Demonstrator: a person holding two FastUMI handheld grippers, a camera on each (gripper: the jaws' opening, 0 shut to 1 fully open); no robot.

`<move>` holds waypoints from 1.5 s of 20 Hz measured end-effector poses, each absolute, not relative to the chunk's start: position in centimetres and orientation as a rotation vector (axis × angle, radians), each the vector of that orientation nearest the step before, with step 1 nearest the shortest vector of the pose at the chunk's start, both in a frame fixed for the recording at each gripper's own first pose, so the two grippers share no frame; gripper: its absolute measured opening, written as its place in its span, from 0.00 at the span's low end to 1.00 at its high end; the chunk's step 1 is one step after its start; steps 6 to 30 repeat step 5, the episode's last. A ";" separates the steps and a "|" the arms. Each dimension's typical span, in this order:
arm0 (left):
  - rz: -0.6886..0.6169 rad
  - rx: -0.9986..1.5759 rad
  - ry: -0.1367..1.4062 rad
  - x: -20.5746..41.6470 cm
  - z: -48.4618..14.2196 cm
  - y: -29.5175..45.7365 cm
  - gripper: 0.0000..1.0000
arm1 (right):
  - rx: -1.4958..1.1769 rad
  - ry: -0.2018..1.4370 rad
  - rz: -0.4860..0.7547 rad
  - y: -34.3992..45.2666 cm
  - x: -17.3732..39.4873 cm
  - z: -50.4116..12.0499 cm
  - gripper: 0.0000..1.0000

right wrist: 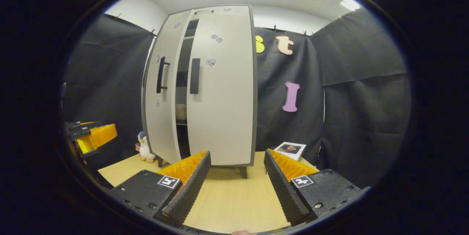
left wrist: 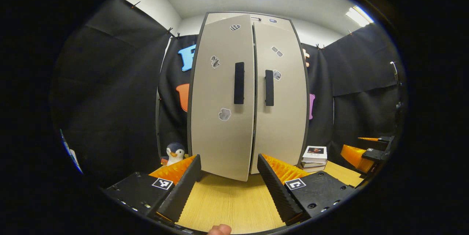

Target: Grab one shoe with the right hand and put it into the shoe cabinet, grab the other shoe with the left hand and put it into the shoe cabinet; then close the right door with the right hand and the left door with the left hand.

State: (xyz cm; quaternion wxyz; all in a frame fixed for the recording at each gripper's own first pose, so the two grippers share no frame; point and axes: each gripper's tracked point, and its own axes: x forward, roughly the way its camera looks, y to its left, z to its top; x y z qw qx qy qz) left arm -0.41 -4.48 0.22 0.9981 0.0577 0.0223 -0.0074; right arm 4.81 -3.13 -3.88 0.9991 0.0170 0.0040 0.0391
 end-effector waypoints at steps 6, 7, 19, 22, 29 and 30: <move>-0.012 0.077 0.055 -0.6 0.3 -4.6 0.95 | 0.056 0.014 0.082 -3.0 4.8 -4.1 0.95; -0.012 0.077 0.055 -0.6 0.3 -4.6 0.95 | 0.056 0.014 0.082 -3.0 4.8 -4.1 0.95; -0.012 0.077 0.055 -0.6 0.3 -4.6 0.95 | 0.056 0.014 0.082 -3.0 4.8 -4.1 0.95; -0.012 0.077 0.055 -0.6 0.3 -4.6 0.95 | 0.056 0.014 0.082 -3.0 4.8 -4.1 0.95; -0.012 0.077 0.055 -0.6 0.3 -4.6 0.95 | 0.056 0.014 0.082 -3.0 4.8 -4.1 0.95; -0.012 0.077 0.055 -0.6 0.3 -4.6 0.95 | 0.056 0.014 0.082 -3.0 4.8 -4.1 0.95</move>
